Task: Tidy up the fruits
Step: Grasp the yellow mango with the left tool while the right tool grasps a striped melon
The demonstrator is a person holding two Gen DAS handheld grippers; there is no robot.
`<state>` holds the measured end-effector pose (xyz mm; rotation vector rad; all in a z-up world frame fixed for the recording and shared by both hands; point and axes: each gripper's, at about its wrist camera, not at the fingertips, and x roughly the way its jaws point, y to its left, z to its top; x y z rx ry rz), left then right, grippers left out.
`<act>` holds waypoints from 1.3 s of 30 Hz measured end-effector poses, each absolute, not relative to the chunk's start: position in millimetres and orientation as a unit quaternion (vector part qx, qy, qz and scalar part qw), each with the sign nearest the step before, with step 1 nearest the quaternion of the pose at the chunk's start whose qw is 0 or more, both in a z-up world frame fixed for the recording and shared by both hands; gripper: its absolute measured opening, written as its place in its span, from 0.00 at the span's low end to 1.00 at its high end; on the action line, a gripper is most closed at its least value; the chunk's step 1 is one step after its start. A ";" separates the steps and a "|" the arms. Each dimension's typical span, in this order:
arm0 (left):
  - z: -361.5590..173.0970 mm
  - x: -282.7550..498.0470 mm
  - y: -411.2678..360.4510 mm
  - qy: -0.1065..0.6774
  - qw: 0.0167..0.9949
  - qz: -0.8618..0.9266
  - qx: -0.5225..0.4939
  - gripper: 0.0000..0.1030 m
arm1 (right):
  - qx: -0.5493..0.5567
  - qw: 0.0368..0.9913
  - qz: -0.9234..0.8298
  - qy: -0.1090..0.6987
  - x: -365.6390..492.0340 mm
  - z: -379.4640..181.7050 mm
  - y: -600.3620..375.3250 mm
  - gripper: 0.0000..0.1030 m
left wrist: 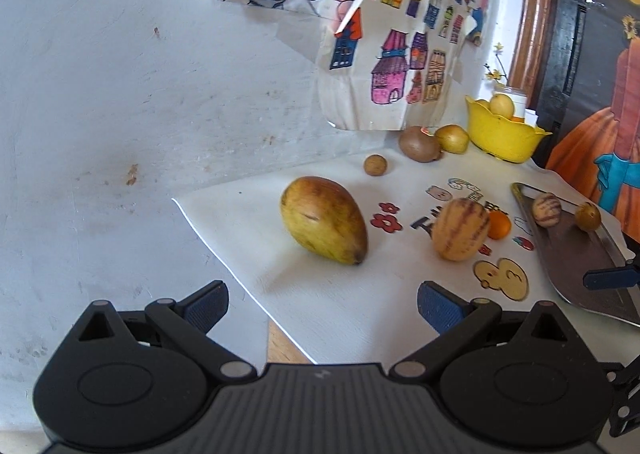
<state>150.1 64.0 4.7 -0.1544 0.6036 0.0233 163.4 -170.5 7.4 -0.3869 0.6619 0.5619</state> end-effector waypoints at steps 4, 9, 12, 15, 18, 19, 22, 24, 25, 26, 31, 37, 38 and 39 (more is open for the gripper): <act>2.2 163.3 70.6 0.297 0.951 0.016 -0.086 1.00 | -0.190 0.888 0.277 0.314 179.7 6.1 -162.2 0.99; -0.8 179.6 75.6 0.298 0.949 0.022 -0.098 1.00 | -0.198 0.887 0.285 0.304 197.1 4.9 -149.0 0.99; -2.2 190.2 77.5 0.297 0.949 0.025 -0.103 1.00 | -0.208 0.887 0.291 0.292 206.6 4.8 -140.8 0.99; -2.5 199.6 78.5 0.294 0.949 0.032 -0.104 1.00 | -0.209 0.889 0.294 0.284 217.8 5.3 -133.8 0.99; -2.4 207.6 78.4 0.291 0.950 0.034 -0.105 1.00 | -0.203 0.891 0.296 0.278 229.0 5.4 -131.0 0.99; -2.4 210.2 77.9 0.291 0.951 0.033 -0.103 1.00 | -0.202 0.892 0.296 0.276 232.2 5.1 -130.4 0.99; -3.2 215.9 77.2 0.289 0.952 0.033 -0.094 1.00 | -0.203 0.892 0.299 0.270 240.1 3.4 -127.6 0.95; -4.1 218.6 77.1 0.290 0.952 0.033 -0.090 1.00 | -0.204 0.891 0.302 0.269 243.7 0.9 -126.5 0.92; -4.7 220.1 77.2 0.291 0.952 0.033 -0.089 1.00 | -0.203 0.891 0.303 0.270 245.5 -0.9 -126.2 0.90; -5.4 221.3 77.5 0.292 0.952 0.032 -0.090 1.00 | -0.202 0.891 0.304 0.271 247.2 -2.3 -126.0 0.89; -7.0 224.3 77.5 0.289 0.953 0.025 -0.091 0.98 | -0.191 0.892 0.303 0.276 253.3 -7.5 -126.6 0.84; -8.8 226.9 77.2 0.294 0.951 0.017 -0.092 0.88 | -0.174 0.894 0.305 0.279 258.1 -9.2 -127.0 0.80; -9.2 226.6 77.5 0.292 0.952 0.016 -0.093 0.86 | -0.173 0.894 0.305 0.279 259.2 -9.2 -126.6 0.79; -9.3 226.4 77.4 0.290 0.952 0.016 -0.093 0.85 | -0.173 0.894 0.306 0.278 259.8 -9.1 -126.5 0.79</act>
